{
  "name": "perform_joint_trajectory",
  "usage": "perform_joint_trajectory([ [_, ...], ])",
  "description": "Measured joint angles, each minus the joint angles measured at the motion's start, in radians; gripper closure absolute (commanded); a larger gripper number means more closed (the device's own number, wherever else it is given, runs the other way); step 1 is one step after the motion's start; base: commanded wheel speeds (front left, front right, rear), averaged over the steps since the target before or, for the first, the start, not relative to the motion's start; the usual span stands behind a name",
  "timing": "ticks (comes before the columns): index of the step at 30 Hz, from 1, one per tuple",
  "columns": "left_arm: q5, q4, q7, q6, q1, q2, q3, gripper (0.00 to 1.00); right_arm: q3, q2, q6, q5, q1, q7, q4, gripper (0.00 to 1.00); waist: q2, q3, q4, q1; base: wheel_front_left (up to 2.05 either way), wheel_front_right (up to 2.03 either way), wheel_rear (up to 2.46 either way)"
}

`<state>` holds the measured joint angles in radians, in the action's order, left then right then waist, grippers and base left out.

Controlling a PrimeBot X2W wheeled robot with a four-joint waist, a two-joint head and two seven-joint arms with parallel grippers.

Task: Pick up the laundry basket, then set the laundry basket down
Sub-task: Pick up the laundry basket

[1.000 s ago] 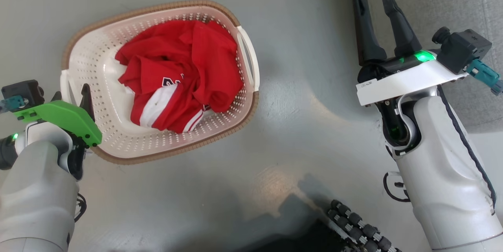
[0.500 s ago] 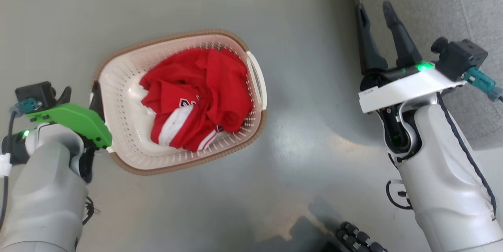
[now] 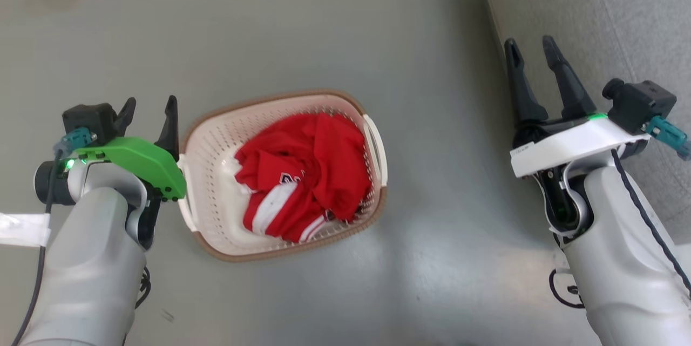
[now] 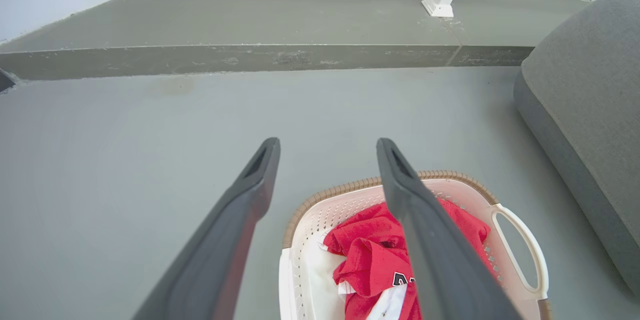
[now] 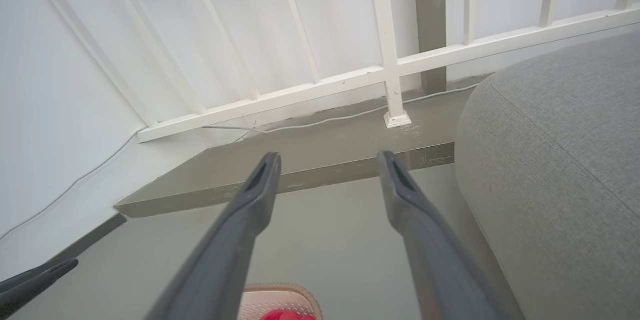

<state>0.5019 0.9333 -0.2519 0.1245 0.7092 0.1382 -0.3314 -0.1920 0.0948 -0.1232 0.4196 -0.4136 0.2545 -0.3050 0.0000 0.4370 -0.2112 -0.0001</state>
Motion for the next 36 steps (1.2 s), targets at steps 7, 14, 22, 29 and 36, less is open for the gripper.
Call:
perform_joint_trajectory([
  [7,-0.017,-0.123,0.000,0.000,-0.049,0.007,0.011,0.00,0.012,0.016,0.000,-0.008,0.037,0.000,-0.003,0.00,0.0000,-0.086,0.031,0.0000,0.00,0.00,0.00],
  [14,-0.044,-0.256,0.000,0.000,-0.135,0.029,0.058,0.00,0.024,0.028,0.000,-0.018,0.078,0.000,0.002,0.00,0.0000,-0.177,0.061,0.0000,0.00,0.00,0.00],
  [22,-0.089,-0.398,0.000,-0.031,-0.245,0.028,0.092,0.00,0.036,0.037,0.000,-0.025,0.131,0.000,0.010,0.00,0.0000,-0.251,0.080,0.0000,0.00,0.00,0.00],
  [29,-0.100,-0.505,0.000,-0.055,-0.332,0.011,0.126,0.00,0.051,0.040,0.000,-0.030,0.158,0.000,0.033,0.00,0.0000,-0.288,0.095,0.0000,0.00,0.00,0.00],
  [36,-0.111,-0.581,0.000,-0.078,-0.410,0.006,0.146,0.00,0.063,0.040,0.000,-0.043,0.170,0.000,0.049,0.00,0.0000,-0.300,0.095,0.0000,0.00,0.00,0.00],
])
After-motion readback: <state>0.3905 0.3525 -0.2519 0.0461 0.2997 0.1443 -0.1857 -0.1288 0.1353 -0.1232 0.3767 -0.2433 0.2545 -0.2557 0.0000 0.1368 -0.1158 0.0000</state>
